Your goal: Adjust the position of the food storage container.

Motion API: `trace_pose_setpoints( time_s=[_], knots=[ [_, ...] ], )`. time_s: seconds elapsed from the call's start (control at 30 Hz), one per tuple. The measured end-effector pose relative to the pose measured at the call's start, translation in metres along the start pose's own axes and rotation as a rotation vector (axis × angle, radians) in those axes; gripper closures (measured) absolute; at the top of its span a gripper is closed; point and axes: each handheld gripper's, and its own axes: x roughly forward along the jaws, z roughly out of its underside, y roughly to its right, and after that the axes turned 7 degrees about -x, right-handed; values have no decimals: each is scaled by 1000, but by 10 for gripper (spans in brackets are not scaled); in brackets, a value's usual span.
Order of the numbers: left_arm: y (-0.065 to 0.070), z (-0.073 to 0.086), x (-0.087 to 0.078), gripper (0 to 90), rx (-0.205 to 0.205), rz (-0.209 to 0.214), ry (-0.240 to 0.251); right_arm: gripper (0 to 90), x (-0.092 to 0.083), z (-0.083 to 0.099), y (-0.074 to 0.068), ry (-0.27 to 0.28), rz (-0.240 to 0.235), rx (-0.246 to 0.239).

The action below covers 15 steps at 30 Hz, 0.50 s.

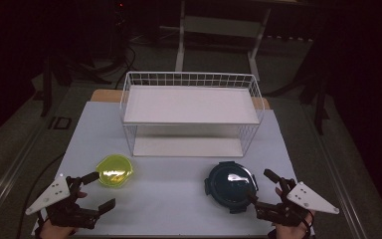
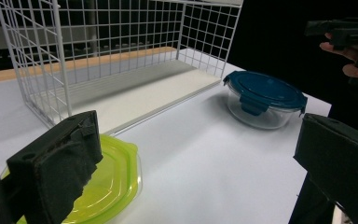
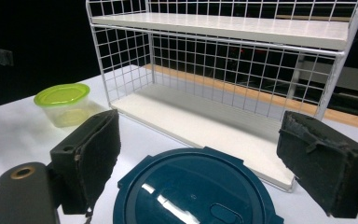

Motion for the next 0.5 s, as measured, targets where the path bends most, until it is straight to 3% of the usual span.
trace_pose_setpoints(
  time_s=[0.17,0.3,0.5],
  knots=[
    [0,-1,-2,0,6,-4,10,129,-1,-5,-1,5,-12,-5],
    [0,-1,-3,0,1,-6,16,111,-10,-18,-1,59,19,-28],
    [1,-1,-3,0,1,1,19,112,-10,-21,2,46,20,-23]
  ],
)
